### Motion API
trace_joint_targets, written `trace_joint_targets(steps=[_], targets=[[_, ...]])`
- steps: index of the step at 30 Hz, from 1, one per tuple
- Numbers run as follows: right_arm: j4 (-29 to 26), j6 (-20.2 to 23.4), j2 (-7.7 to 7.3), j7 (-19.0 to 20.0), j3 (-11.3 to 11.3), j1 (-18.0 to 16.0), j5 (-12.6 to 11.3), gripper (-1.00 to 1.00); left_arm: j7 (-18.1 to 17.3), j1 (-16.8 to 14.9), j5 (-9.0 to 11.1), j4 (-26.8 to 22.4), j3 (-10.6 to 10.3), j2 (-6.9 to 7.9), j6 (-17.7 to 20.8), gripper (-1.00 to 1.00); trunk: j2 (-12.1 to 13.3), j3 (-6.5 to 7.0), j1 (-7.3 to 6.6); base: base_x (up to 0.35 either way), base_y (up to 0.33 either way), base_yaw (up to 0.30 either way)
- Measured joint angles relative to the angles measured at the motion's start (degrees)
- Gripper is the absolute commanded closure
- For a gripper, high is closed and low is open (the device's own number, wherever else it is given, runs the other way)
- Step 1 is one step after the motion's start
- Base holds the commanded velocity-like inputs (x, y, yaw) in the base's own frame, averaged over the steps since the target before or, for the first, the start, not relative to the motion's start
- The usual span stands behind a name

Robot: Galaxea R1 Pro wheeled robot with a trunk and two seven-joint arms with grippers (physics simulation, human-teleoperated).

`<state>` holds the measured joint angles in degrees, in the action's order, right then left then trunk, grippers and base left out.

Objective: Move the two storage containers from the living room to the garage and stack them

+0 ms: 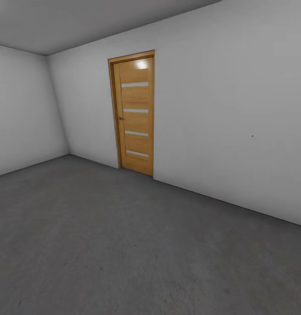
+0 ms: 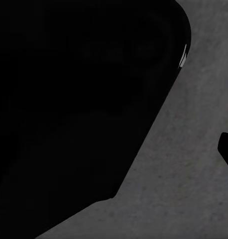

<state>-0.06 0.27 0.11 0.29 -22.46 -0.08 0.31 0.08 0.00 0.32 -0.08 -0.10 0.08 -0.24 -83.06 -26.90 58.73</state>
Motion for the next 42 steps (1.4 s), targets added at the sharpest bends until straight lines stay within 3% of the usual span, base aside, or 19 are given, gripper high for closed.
trace_joint_targets(steps=[42], targets=[[0.00,0.00,0.00,0.00,0.00,0.00,0.00,-1.00,0.00,0.00,0.00,0.00,0.00,0.00,0.00,-1.00,0.00,0.00,0.00,0.000,0.000,0.000]])
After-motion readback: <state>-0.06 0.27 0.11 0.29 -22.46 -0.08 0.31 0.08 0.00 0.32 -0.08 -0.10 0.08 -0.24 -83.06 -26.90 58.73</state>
